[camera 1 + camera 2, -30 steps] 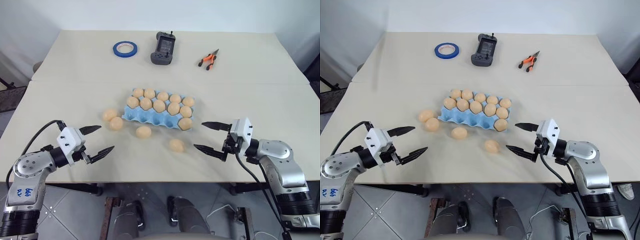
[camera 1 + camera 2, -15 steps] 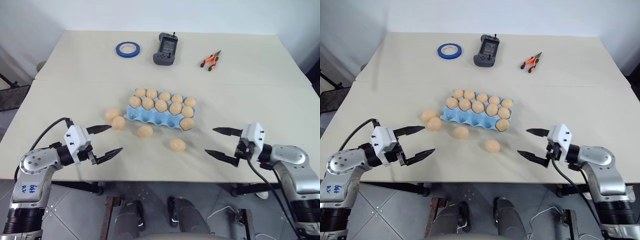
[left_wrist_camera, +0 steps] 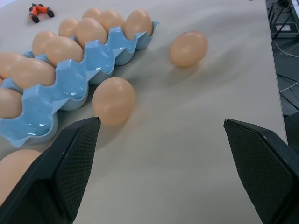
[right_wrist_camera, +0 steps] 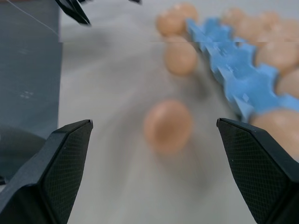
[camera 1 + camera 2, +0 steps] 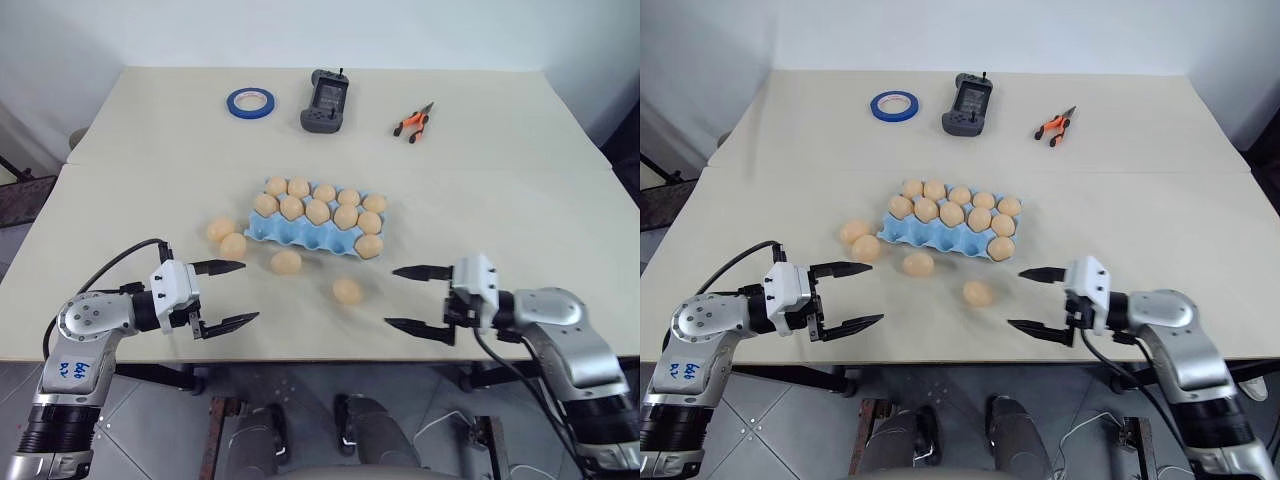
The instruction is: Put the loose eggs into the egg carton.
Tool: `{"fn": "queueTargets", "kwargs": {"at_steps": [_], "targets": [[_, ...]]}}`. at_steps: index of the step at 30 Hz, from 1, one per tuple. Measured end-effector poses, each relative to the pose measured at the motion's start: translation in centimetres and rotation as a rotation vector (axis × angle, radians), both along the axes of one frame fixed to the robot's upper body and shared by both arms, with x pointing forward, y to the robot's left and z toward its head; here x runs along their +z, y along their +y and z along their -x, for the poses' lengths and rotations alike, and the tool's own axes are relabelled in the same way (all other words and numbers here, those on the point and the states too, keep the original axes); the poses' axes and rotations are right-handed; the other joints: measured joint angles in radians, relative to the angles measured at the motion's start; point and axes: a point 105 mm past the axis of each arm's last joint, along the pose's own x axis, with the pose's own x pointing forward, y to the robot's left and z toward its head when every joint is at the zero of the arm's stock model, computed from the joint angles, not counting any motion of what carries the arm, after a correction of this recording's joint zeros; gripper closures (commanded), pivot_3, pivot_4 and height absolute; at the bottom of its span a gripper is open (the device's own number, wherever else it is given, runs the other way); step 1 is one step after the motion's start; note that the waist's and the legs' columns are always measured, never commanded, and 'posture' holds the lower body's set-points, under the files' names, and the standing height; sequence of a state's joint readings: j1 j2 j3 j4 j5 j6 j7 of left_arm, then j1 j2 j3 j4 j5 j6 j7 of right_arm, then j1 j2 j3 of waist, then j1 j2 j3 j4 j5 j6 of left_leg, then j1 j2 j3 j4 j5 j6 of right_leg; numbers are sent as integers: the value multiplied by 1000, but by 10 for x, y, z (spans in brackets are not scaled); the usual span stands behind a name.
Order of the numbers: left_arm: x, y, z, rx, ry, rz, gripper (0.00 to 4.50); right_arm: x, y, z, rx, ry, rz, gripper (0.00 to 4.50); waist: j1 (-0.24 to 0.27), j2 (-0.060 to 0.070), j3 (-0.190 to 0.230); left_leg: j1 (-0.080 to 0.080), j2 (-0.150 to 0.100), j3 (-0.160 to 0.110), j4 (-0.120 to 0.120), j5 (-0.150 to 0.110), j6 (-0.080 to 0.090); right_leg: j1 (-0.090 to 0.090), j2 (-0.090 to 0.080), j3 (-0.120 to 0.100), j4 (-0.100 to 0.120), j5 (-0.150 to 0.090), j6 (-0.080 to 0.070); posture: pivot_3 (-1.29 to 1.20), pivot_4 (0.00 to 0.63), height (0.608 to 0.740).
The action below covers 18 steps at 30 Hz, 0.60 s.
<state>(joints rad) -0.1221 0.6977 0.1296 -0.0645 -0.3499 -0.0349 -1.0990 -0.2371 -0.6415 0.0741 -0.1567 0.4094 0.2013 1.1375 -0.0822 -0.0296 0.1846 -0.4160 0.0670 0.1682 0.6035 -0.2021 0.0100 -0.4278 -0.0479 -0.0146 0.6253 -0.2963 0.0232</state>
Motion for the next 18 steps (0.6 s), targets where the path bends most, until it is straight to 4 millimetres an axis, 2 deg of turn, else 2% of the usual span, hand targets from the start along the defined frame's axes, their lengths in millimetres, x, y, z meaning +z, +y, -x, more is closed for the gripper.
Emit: {"fn": "queueTargets", "kwargs": {"at_steps": [4, 11, 14, 18], "targets": [[1, -1, 2, -17, -4, 1, 0, -4, 15, -12, 4, -8, 16, 43, 2, 0, 0, -2, 0, 0, -1, 0, 0, -2, 0, -1, 0, 0, -1, 0, 150, 740], [-5, 2, 7, -7, 20, 13, 0, -32, 29, -28, -38, 50, 12, 43, -4, 0, 0, -3, 0, -1, -3, 0, 0, -4, 0, -2, 1, 0, 1, 0, 150, 740], [-9, 2, 9, 2, 32, 23, 0, -41, 34, -30, -49, 68, -4, 915, -1, 0, 0, -3, 0, -1, -2, 0, 0, -4, 0, -2, 2, 1, 1, 0, 150, 740], [-10, 2, 8, 14, 33, 29, 0, -37, 40, -31, -43, 47, -31, 2230, -1, 0, 0, -3, 0, -1, -2, 0, 0, -3, 0, -2, 2, 1, 1, 0, 150, 740]]}}
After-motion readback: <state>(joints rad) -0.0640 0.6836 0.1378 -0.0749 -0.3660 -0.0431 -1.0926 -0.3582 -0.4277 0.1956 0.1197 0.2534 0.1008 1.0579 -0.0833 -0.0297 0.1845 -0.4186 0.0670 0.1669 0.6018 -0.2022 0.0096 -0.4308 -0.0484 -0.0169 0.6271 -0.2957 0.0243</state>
